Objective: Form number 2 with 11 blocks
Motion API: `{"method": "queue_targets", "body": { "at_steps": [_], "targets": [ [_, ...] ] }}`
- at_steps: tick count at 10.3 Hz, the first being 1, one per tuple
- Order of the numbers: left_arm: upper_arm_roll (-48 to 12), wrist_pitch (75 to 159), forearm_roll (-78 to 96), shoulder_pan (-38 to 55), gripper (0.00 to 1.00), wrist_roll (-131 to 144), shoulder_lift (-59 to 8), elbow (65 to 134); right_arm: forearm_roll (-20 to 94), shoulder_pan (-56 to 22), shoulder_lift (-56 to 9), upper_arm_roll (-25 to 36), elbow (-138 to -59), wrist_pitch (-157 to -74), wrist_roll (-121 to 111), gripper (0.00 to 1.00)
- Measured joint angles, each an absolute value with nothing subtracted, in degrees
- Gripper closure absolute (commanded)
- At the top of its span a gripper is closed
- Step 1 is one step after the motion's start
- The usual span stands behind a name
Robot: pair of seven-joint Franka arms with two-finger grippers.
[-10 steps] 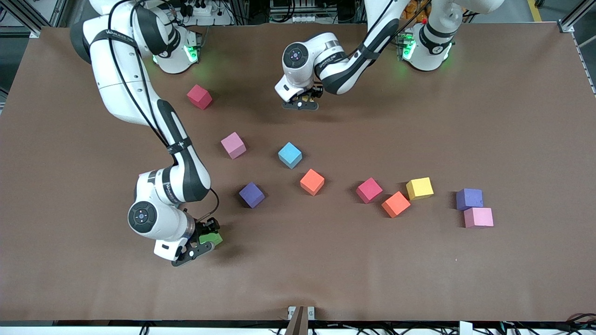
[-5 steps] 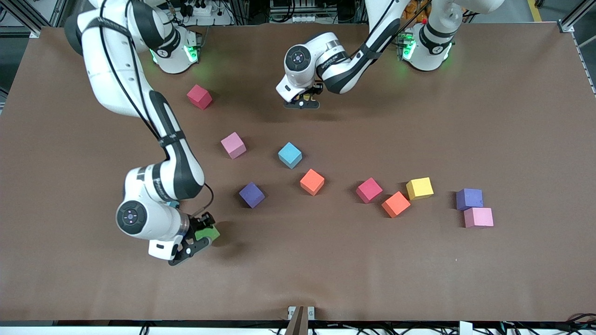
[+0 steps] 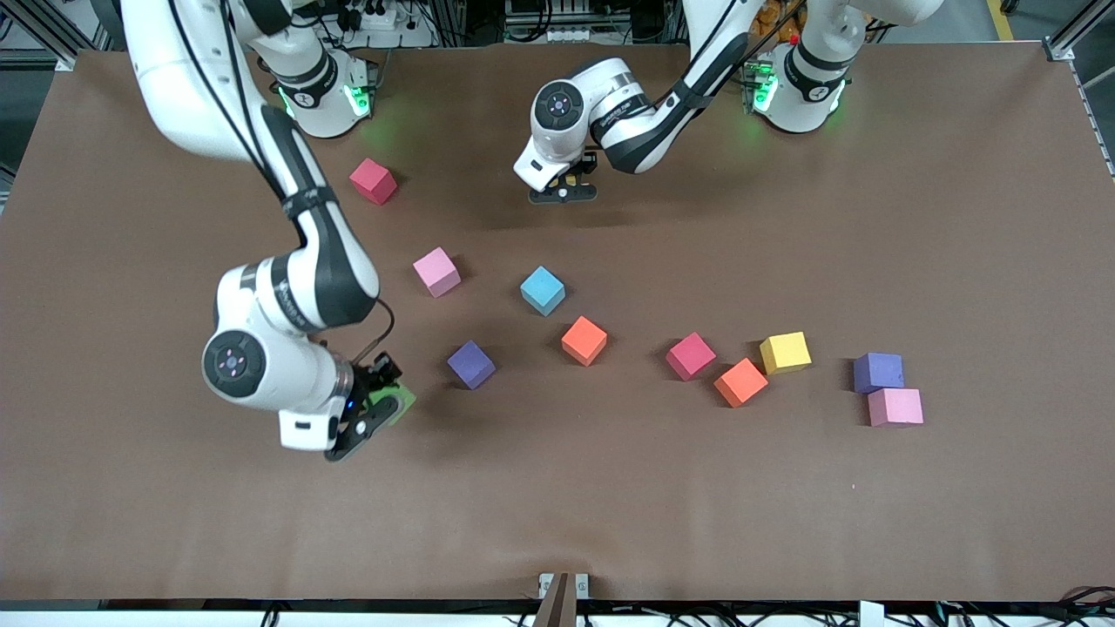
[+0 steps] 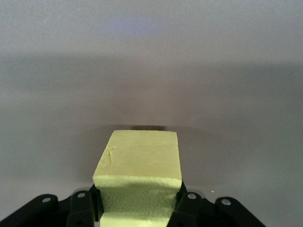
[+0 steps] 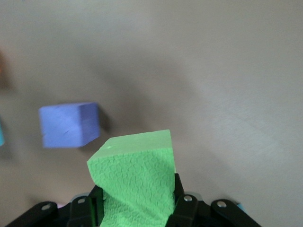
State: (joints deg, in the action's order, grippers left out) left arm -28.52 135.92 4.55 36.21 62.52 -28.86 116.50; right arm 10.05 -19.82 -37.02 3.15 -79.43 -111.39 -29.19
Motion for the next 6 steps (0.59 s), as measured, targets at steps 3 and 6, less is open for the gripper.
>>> {"method": "queue_targets", "body": {
  "at_steps": [3,6],
  "targets": [
    [-28.48,137.18,2.15,36.20,0.87,62.36,-29.68,116.63,10.04,-22.01,-30.33,3.18,-87.51,-111.34,-32.07,1.00],
    [-28.42,137.72,1.27,36.20,0.84,62.18,-30.51,116.68,9.83,-22.47,-26.28,3.35,-92.07,-110.95,-41.55,1.00]
  ]
}}
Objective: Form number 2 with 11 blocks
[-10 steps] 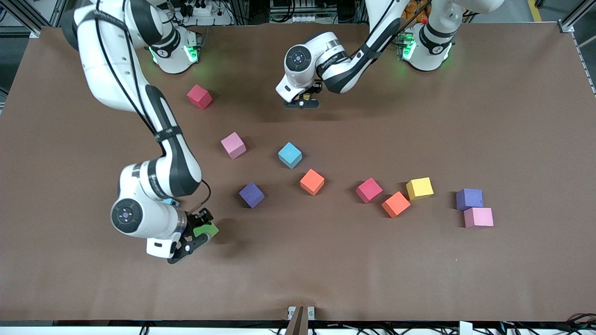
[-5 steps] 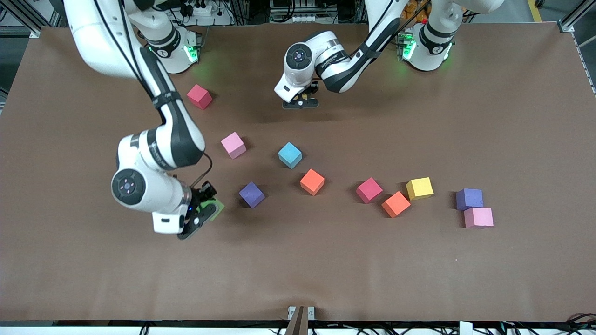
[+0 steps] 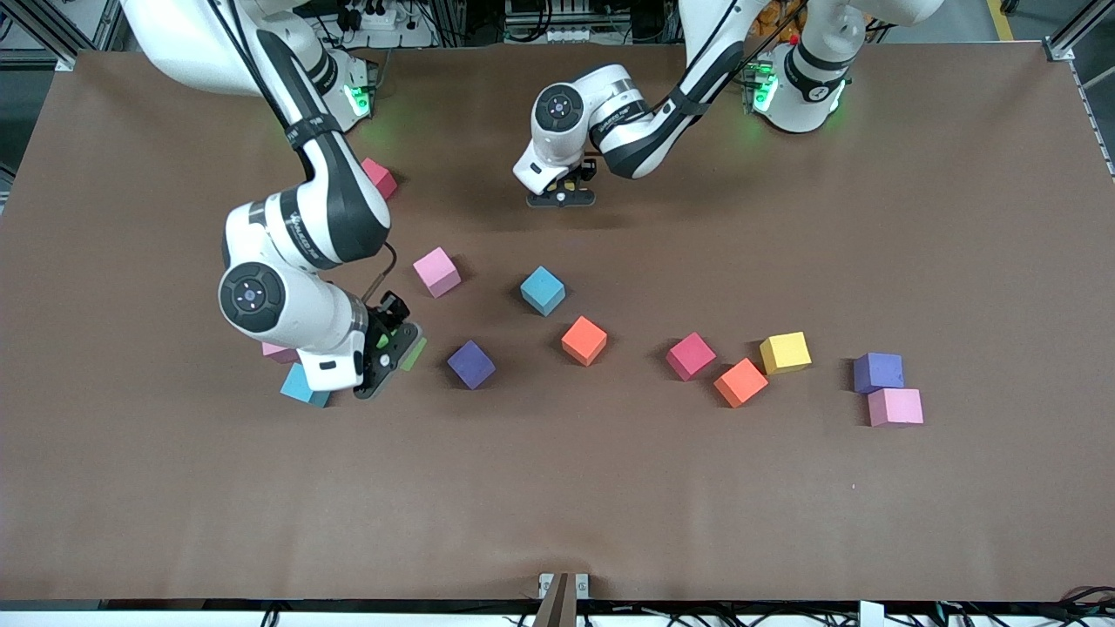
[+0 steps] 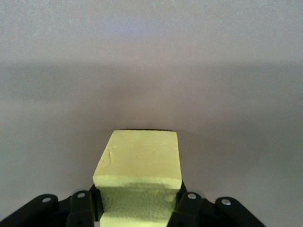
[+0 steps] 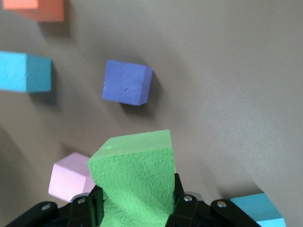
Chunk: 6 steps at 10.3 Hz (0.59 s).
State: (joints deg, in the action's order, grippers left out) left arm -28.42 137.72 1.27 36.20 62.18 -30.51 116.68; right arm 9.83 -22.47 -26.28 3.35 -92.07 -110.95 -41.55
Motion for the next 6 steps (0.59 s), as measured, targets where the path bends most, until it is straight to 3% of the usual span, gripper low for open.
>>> {"method": "queue_targets", "body": {
  "at_steps": [1,3,4,6],
  "targets": [
    [-28.39,137.73,1.08,36.20,0.74,62.11,-30.61,116.70,9.15,-22.49,-25.24,3.39,-93.34,-110.90,-43.93,1.00],
    [-28.29,137.75,0.37,36.19,0.11,62.10,-30.88,116.73,6.91,-23.45,-23.35,3.34,-95.12,-110.81,-46.12,1.00],
    [-28.23,137.81,0.34,36.17,0.00,62.15,-30.99,116.72,6.38,-24.25,-22.73,3.30,-95.61,-110.64,-46.84,1.00],
    [-28.16,137.85,0.34,36.11,0.00,62.63,-31.01,116.68,6.05,-26.12,-21.64,3.27,-95.71,-109.25,-47.20,1.00]
  ]
}}
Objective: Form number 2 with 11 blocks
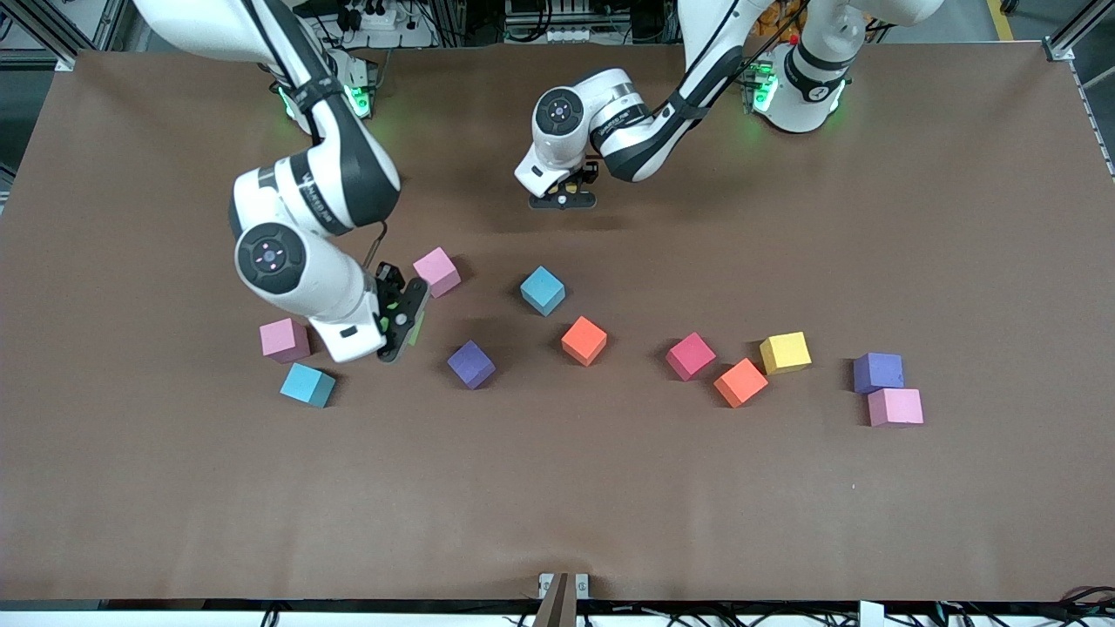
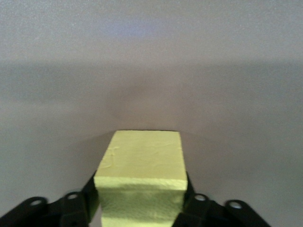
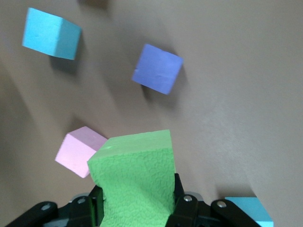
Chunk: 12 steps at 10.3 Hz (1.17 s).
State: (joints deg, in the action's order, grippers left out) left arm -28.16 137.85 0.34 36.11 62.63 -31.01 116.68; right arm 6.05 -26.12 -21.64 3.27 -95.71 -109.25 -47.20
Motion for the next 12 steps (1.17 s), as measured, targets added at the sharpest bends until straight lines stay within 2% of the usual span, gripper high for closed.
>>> {"method": "queue_targets", "body": {
  "at_steps": [6,12],
  "targets": [
    [-28.12,136.59,0.34,35.40,0.00,63.59,-29.07,116.16,5.72,-28.09,-20.06,3.28,-97.24,-109.04,-47.32,1.00],
    [-27.74,131.43,0.30,28.07,0.00,63.48,-18.86,115.56,5.71,-35.38,-11.95,2.89,-112.72,-116.88,-46.21,1.00]
  ]
}}
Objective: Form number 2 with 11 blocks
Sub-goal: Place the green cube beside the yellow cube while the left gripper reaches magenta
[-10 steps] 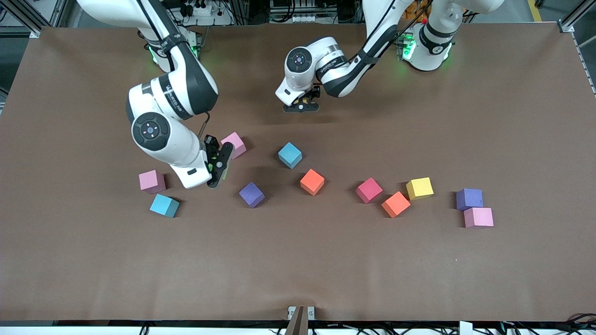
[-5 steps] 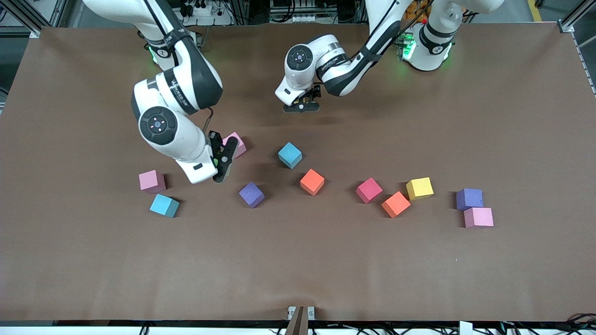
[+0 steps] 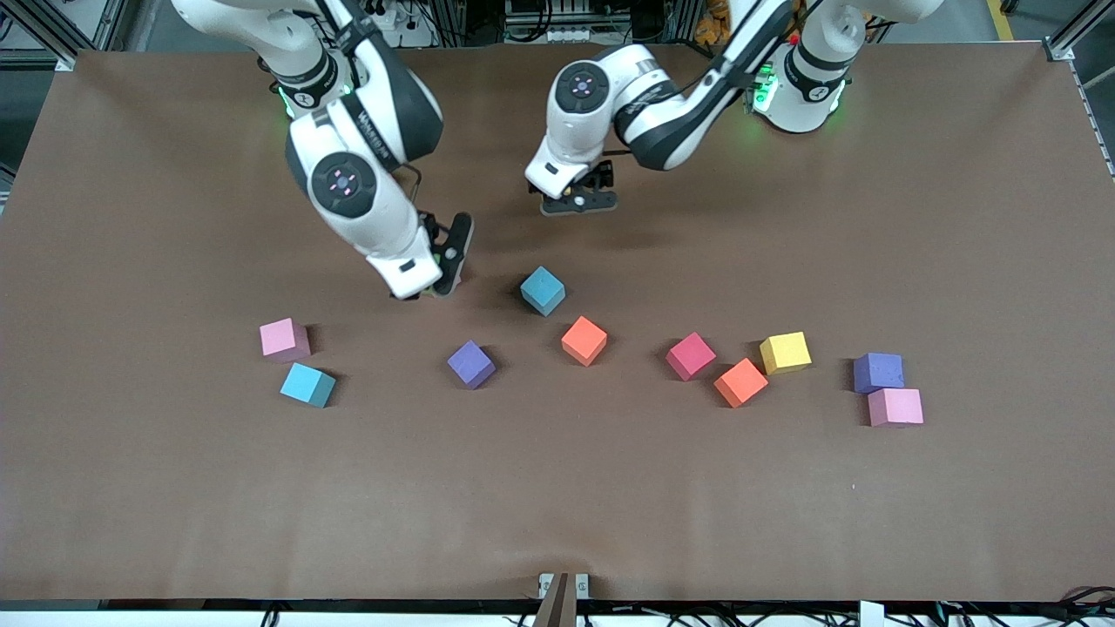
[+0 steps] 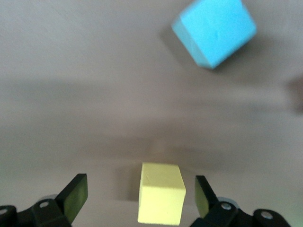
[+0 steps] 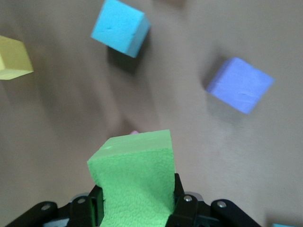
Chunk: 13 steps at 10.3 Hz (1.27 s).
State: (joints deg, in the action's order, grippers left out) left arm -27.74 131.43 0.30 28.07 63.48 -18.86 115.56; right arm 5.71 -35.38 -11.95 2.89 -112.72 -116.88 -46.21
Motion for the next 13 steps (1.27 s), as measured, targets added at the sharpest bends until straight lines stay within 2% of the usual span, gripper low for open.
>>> {"method": "queue_targets", "body": {
  "at_steps": [5,13],
  "targets": [
    [-21.92,128.07,0.30,18.05,0.00,63.37,-17.53,112.07,5.73,-43.36,-10.15,-1.45,-124.03,-127.79,-41.89,1.00],
    [-14.76,126.31,0.30,17.55,0.00,68.10,-21.96,105.53,6.72,-52.43,-11.20,-4.84,-132.42,-137.03,-28.62,1.00]
  ]
}}
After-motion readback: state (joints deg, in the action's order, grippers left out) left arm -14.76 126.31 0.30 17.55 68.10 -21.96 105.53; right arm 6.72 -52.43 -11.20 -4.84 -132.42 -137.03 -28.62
